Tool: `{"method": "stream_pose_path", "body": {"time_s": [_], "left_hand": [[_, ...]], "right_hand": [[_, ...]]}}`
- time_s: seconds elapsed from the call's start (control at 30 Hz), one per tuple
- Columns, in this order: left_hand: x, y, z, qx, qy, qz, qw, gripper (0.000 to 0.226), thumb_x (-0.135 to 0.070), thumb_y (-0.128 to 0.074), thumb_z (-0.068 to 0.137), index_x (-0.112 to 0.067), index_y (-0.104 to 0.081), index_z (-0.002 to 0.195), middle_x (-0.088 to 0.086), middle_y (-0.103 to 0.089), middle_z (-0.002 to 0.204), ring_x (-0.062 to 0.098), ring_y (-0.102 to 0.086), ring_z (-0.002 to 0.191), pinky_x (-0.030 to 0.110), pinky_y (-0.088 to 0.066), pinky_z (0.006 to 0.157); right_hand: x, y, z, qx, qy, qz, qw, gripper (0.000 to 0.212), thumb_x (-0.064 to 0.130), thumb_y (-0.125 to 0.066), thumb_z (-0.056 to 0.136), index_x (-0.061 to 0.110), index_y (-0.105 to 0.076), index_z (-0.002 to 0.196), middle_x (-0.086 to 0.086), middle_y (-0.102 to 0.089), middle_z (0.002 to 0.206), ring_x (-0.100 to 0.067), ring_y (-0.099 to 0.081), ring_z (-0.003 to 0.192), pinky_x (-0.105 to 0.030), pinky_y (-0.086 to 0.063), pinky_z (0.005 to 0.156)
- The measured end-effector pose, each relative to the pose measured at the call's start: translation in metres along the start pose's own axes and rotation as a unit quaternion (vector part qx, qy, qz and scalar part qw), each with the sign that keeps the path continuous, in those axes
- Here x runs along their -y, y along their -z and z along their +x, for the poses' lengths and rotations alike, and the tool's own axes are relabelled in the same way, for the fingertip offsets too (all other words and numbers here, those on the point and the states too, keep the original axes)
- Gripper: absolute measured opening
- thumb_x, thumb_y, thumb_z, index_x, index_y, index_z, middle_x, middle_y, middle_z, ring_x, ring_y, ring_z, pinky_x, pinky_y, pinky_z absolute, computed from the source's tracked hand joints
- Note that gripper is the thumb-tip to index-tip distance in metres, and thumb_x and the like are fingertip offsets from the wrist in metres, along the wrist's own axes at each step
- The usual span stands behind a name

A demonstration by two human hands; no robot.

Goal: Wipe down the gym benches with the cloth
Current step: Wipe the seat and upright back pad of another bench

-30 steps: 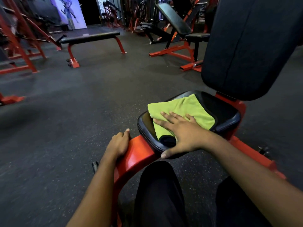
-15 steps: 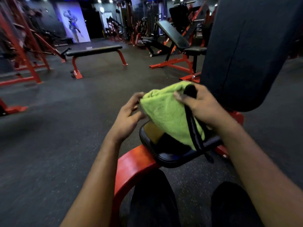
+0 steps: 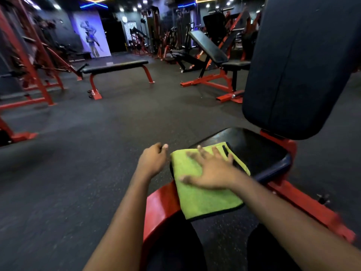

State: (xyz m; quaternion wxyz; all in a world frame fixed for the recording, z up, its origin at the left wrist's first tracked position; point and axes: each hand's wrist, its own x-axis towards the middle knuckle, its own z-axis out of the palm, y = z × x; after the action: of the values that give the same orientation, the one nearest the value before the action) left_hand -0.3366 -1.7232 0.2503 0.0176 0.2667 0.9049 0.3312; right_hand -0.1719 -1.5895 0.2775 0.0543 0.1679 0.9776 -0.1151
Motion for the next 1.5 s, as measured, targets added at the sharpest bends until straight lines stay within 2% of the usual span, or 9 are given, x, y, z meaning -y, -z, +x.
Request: {"method": "stream_pose_path", "body": {"time_s": [0.1,0.27,0.6,0.9,1.0,1.13,1.23,1.4,1.5], "left_hand": [[0.02,-0.004,0.0,0.009,0.01,-0.062,0.998,0.038,-0.035,-0.037,0.104,-0.011,-0.064,0.094,0.011,-0.071,0.084,0.034,-0.067,0.079,0.039,-0.055,0.074],[0.026,-0.013,-0.006,0.015,0.022,-0.12,0.992,0.035,-0.028,-0.035,0.106,-0.008,-0.064,0.101,0.01,-0.071,0.091,0.028,-0.068,0.075,0.026,-0.044,0.055],[0.018,-0.021,-0.011,0.078,0.01,-0.169,0.983,0.027,-0.015,-0.041,0.104,-0.002,-0.063,0.094,0.009,-0.069,0.093,0.026,-0.072,0.078,0.042,-0.057,0.068],[0.011,-0.021,0.013,0.083,-0.016,-0.124,0.989,0.032,-0.021,-0.04,0.104,-0.01,-0.066,0.091,0.009,-0.069,0.086,0.023,-0.066,0.07,0.028,-0.048,0.059],[-0.011,-0.031,0.024,0.05,-0.045,-0.102,0.993,0.038,-0.031,-0.037,0.105,-0.011,-0.068,0.101,0.011,-0.071,0.1,0.029,-0.063,0.097,0.035,-0.049,0.082],[-0.044,-0.042,0.04,0.103,-0.025,-0.067,0.992,0.052,-0.043,-0.029,0.105,-0.009,-0.066,0.115,0.014,-0.064,0.125,0.032,-0.052,0.123,0.034,-0.038,0.099],[-0.059,-0.05,0.048,0.176,-0.005,-0.035,0.984,0.065,-0.053,-0.02,0.103,-0.008,-0.055,0.134,0.02,-0.047,0.145,0.035,-0.039,0.137,0.038,-0.03,0.111],[-0.056,-0.056,0.05,0.221,0.01,-0.007,0.975,0.08,-0.061,-0.014,0.1,0.0,-0.037,0.147,0.021,-0.032,0.155,0.032,-0.028,0.144,0.038,-0.021,0.118],[-0.053,-0.056,0.047,0.208,0.0,-0.004,0.978,0.08,-0.059,-0.013,0.101,0.003,-0.032,0.148,0.022,-0.029,0.155,0.033,-0.027,0.145,0.037,-0.02,0.117]], "right_hand": [[0.009,-0.026,0.01,-0.034,-0.011,-0.039,0.999,0.104,0.102,-0.02,0.062,0.054,0.007,0.15,0.007,0.011,0.166,-0.04,0.01,0.15,-0.075,0.004,0.106],[0.013,-0.015,0.071,-0.034,-0.044,-0.038,0.998,0.081,0.09,-0.02,0.079,0.053,-0.011,0.152,0.007,0.001,0.166,-0.04,0.007,0.15,-0.078,-0.001,0.104],[-0.124,0.026,0.105,-0.07,-0.191,0.012,0.979,0.072,0.078,-0.024,0.091,0.043,-0.022,0.154,0.01,-0.009,0.166,-0.029,-0.005,0.152,-0.069,-0.007,0.114],[-0.021,-0.02,0.036,-0.122,-0.054,-0.016,0.991,0.06,0.072,-0.021,0.095,0.05,-0.021,0.151,0.013,-0.012,0.165,-0.026,-0.011,0.151,-0.07,-0.007,0.112],[-0.023,-0.032,0.005,-0.175,-0.104,-0.01,0.979,0.059,0.07,-0.02,0.096,0.048,-0.024,0.15,0.014,-0.017,0.164,-0.02,-0.012,0.152,-0.064,-0.009,0.115],[-0.059,-0.044,-0.02,-0.252,-0.251,0.046,0.934,0.058,0.069,-0.027,0.095,0.046,-0.034,0.148,0.013,-0.021,0.163,-0.017,-0.011,0.151,-0.061,-0.008,0.116],[-0.08,-0.051,-0.03,-0.329,-0.355,0.192,0.853,0.057,0.067,-0.034,0.096,0.044,-0.034,0.149,0.012,-0.007,0.166,-0.021,0.002,0.153,-0.069,-0.009,0.114],[-0.001,-0.083,-0.019,-0.446,-0.366,0.32,0.752,0.069,0.055,-0.06,0.088,0.036,-0.038,0.15,-0.005,0.008,0.166,-0.04,0.006,0.151,-0.052,-0.009,0.12],[0.033,-0.097,-0.017,-0.474,-0.36,0.33,0.733,0.075,0.055,-0.063,0.081,0.035,-0.039,0.15,-0.01,0.009,0.166,-0.042,0.005,0.15,-0.046,-0.003,0.122]]}}
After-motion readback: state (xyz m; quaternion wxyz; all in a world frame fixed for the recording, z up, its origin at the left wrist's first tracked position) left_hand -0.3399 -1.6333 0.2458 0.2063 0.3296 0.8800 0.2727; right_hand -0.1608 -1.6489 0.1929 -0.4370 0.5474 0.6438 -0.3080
